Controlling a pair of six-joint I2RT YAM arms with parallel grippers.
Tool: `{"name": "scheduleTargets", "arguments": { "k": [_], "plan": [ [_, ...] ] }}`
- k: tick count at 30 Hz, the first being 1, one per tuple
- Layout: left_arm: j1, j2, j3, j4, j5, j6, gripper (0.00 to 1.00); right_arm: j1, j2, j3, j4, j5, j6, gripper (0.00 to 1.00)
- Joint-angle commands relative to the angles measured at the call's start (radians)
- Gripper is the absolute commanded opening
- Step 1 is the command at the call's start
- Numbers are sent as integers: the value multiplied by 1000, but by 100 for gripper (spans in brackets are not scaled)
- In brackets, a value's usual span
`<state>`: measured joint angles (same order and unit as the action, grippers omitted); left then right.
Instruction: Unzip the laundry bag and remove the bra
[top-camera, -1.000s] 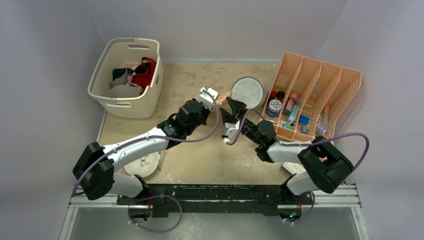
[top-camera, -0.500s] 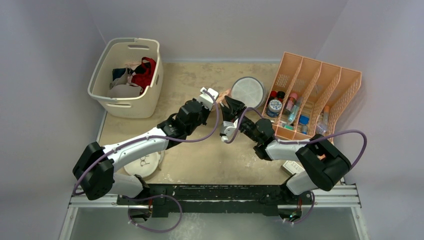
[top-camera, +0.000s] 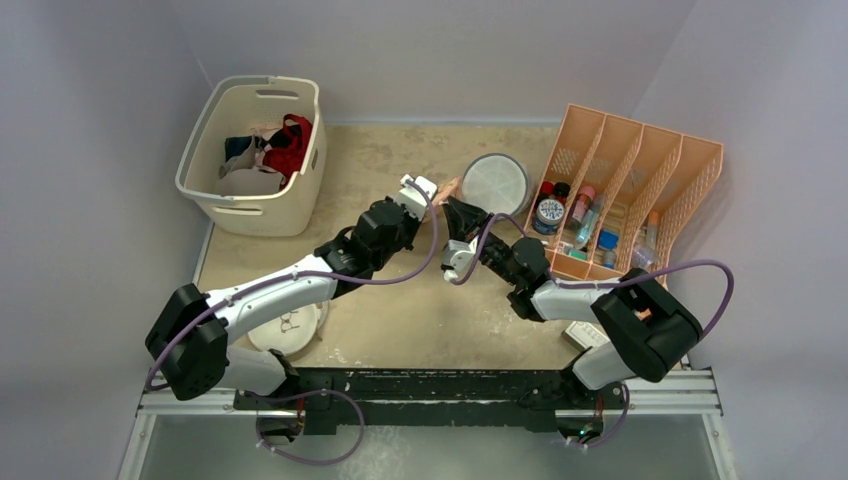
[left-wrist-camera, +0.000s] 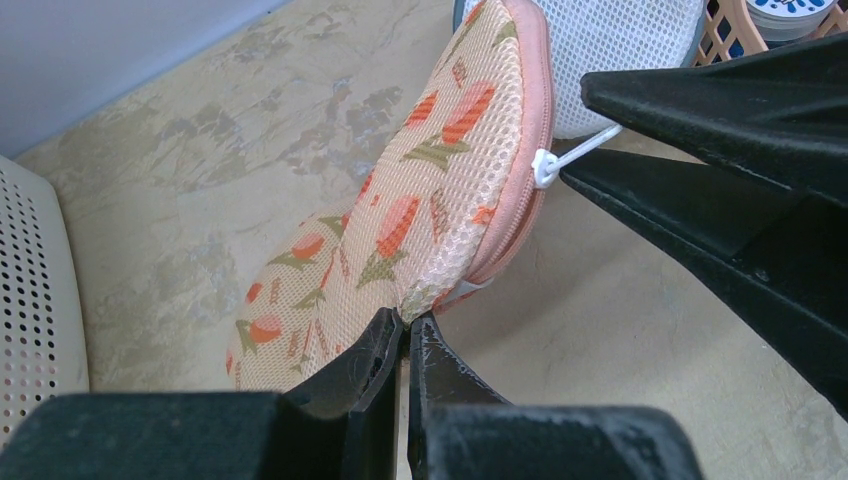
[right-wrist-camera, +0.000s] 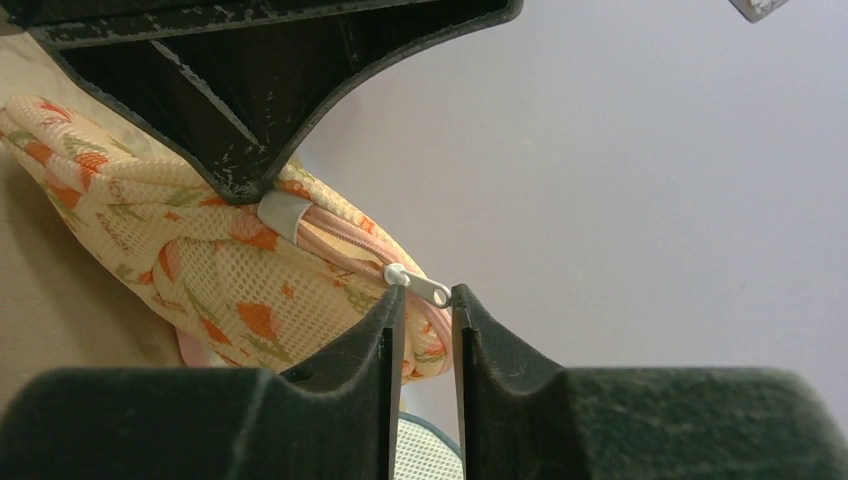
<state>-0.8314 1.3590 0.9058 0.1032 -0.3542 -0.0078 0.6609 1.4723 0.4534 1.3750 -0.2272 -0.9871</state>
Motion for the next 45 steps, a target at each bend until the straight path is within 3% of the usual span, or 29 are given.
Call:
{"name": "scheduleTargets", "arguments": {
  "k": [1,4,12,21,29,31,38,45],
  "plan": [
    [3,-26,33,48,8,-16,0,3,-28,4,50,-9,27,23],
    [4,-27,32,46,8,-15,0,3,-27,5,39,-14,31,16],
    [3,-24,34,44,15,-15,0,5,-16,22,10,-26,42,21],
    [3,-26,36,43,16,-13,0,6,-12,25,13,-25,52,18],
    [3,-26,34,40,17,-4,0,5,-10,29,12,26,111,5],
    [3,-25,33,39,17,4,0,6,-12,40,2,56,159,0],
    [3,-17,32,36,11,19,0,5,-54,124,-276,188,531,0],
    [3,-5,32,29,1,32,0,-4,-116,88,-393,347,786,0]
  ]
}}
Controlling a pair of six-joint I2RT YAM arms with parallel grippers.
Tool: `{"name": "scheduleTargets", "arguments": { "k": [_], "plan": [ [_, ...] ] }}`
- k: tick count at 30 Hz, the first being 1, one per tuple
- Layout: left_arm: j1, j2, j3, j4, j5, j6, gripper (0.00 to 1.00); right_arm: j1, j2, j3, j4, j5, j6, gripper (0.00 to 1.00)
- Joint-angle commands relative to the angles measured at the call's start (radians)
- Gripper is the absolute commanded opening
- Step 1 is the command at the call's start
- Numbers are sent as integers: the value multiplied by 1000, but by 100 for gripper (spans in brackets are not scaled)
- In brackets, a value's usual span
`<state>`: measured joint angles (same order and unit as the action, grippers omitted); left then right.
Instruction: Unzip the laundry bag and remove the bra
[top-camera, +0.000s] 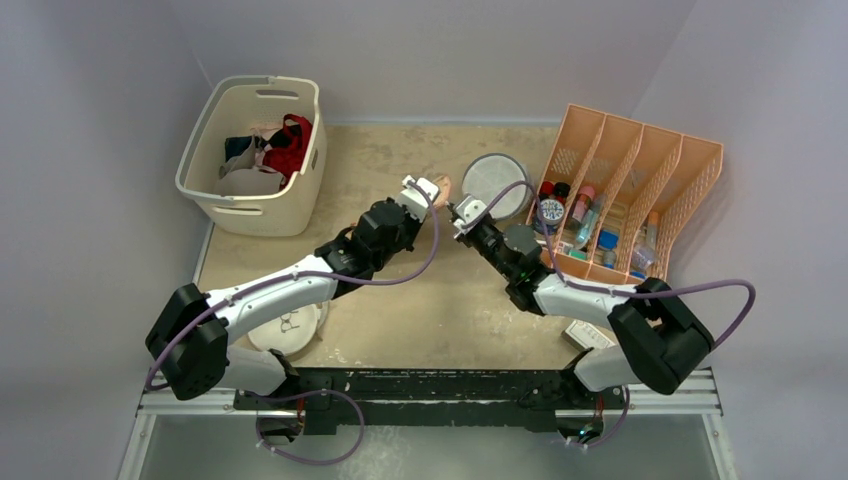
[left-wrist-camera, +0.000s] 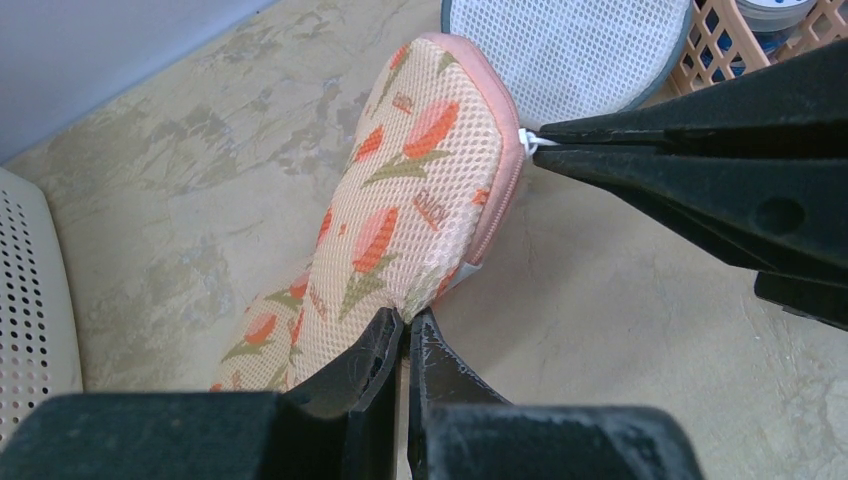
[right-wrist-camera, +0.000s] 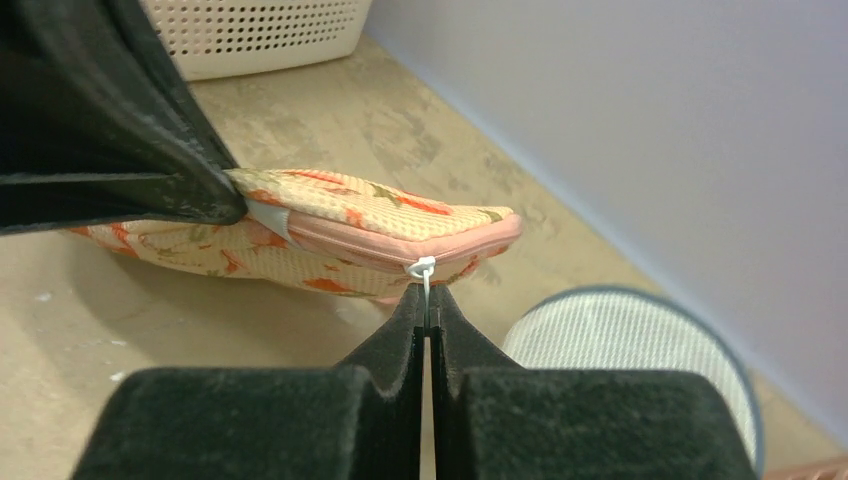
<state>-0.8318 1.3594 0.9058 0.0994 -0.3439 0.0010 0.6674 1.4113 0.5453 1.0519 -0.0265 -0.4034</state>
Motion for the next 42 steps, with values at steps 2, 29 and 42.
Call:
{"name": "scheduleTargets", "arguments": {
  "k": [2,29,42],
  "plan": [
    [3,4,35,28,-13,28,0,-19,-69,2,-118,186,280,0],
    [3,-22,24,58,326,-55,62,-100,-167,157,-520,-266,411,0],
    [3,41,71,-2,210,-52,37,-82,-175,162,-520,-283,454,0]
  ]
}}
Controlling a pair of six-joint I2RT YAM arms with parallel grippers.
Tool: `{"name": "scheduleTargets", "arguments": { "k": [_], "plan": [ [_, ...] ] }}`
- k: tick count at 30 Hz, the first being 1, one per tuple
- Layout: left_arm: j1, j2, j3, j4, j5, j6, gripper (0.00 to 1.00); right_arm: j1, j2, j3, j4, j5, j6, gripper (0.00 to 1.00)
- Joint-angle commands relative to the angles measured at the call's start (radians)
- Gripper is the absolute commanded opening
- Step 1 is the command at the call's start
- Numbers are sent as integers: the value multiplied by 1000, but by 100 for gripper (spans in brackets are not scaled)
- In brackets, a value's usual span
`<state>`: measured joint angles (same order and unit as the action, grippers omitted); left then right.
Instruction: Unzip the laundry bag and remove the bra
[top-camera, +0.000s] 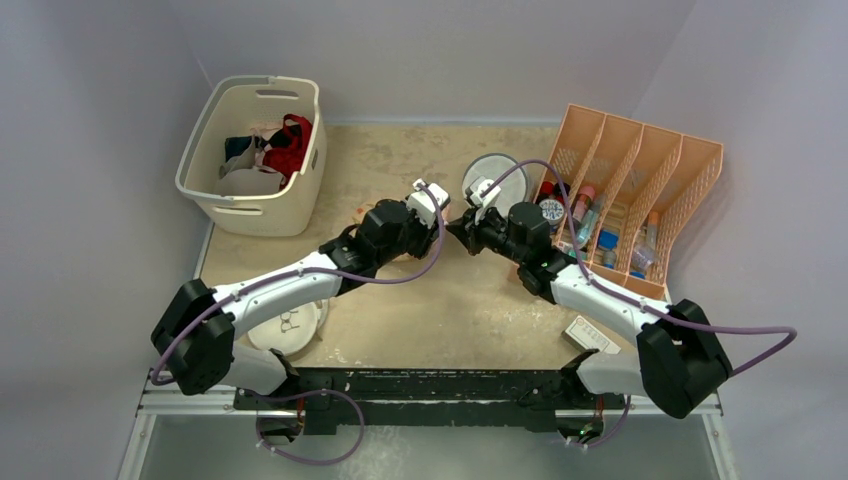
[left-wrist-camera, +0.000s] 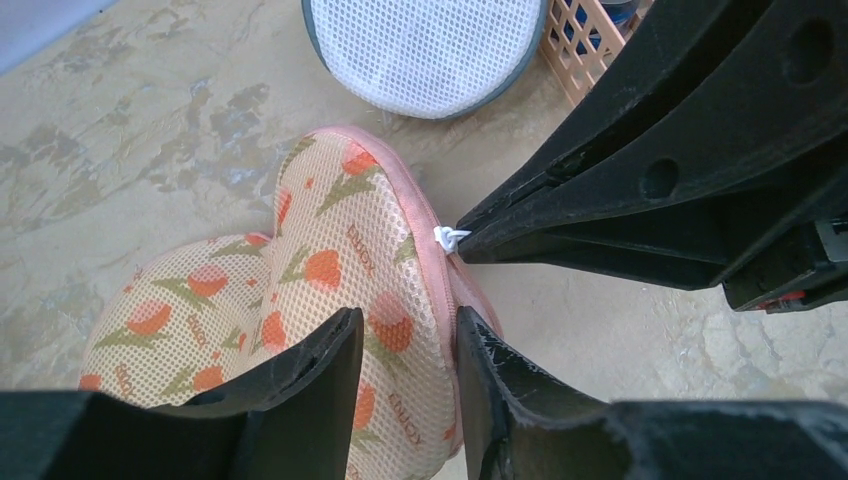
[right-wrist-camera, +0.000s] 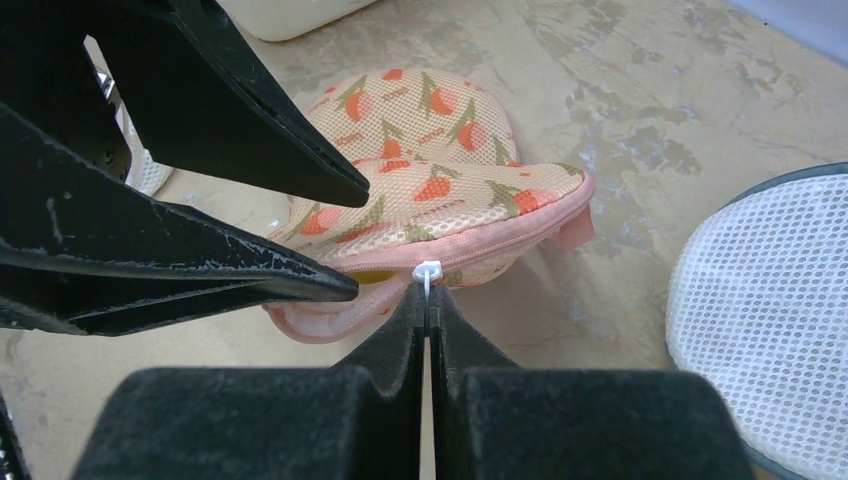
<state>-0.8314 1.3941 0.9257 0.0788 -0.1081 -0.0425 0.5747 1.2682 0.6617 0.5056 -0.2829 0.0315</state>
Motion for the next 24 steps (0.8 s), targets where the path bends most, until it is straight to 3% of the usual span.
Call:
{"name": "scheduleTargets", "arguments": {
  "k": [1,5,9,12,19,24],
  "plan": [
    [3,8,54,13,-24,-5,35,12,-34,48,26,-26,20,0],
    [3,23,65,2,-16,2,29,14,-35,60,6,-29,18,0],
    [3,32,75,-17,-7,18,9,13,-32,67,-9,-24,25,0],
    [3,33,79,-20,-1,14,1,13,-26,61,-8,-7,29,0],
    [2,31,86,-37,11,25,0,-4,29,71,-9,40,90,0],
    [1,33,85,-37,25,25,0,-98,94,109,5,7,124,0]
  ]
}}
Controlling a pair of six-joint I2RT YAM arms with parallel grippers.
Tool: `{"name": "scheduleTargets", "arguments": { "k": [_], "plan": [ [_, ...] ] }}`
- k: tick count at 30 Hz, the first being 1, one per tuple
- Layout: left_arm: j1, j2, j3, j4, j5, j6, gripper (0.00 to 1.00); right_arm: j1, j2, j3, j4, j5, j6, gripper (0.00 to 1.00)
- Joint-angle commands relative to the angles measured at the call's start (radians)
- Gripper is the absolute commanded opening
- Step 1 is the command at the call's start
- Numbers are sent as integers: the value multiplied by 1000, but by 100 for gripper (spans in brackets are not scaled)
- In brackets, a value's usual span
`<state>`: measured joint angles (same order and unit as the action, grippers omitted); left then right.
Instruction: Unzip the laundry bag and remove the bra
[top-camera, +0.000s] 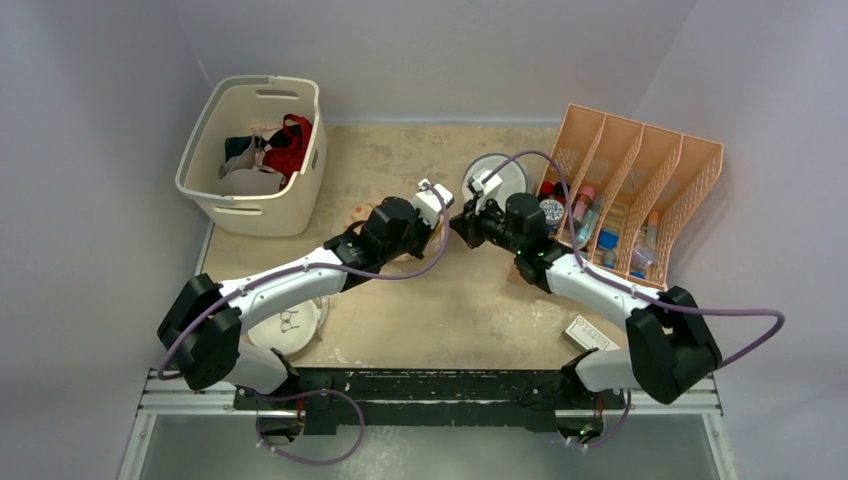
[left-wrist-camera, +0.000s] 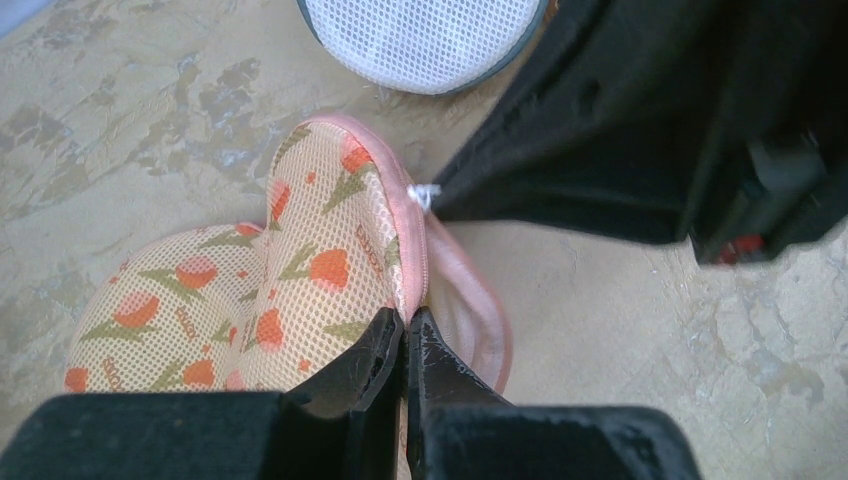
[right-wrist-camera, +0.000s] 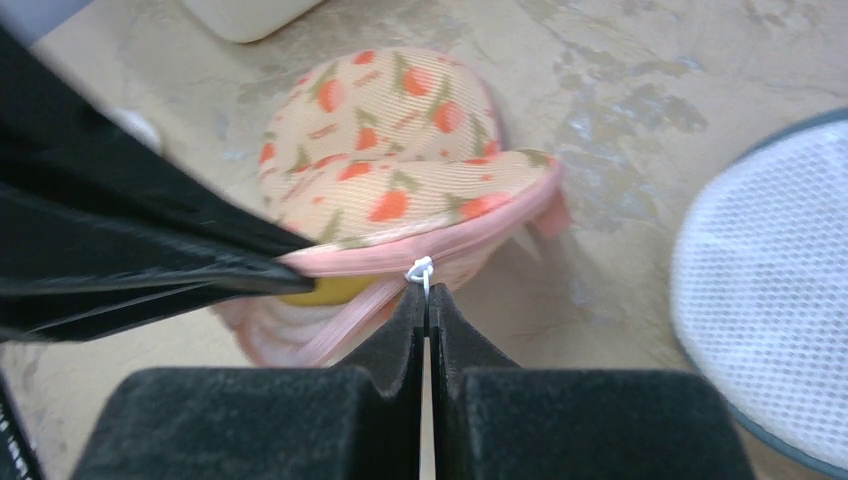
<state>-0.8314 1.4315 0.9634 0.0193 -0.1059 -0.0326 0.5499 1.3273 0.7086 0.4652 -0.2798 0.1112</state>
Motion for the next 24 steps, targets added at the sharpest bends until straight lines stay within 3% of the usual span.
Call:
{"name": "scheduleTargets", "arguments": {
  "k": [1,8,14,15,19,24],
  "plan": [
    [0,-2,46,20,22,17,0,-96,49,74,42,-9,48,0],
    [-3,4,50,13,-1,25,0,-180,136,154,4,-60,3,0],
    [-2,34,75,-18,-76,23,0,-176,66,102,8,-134,-40,0],
    [-2,39,84,-22,-84,22,4,-174,46,81,21,-157,-33,0],
    [-2,28,89,-27,-24,23,34,-160,-15,1,63,-210,13,0],
    [-2,-17,56,13,42,13,44,-121,-67,-59,98,-207,65,0]
  ]
}}
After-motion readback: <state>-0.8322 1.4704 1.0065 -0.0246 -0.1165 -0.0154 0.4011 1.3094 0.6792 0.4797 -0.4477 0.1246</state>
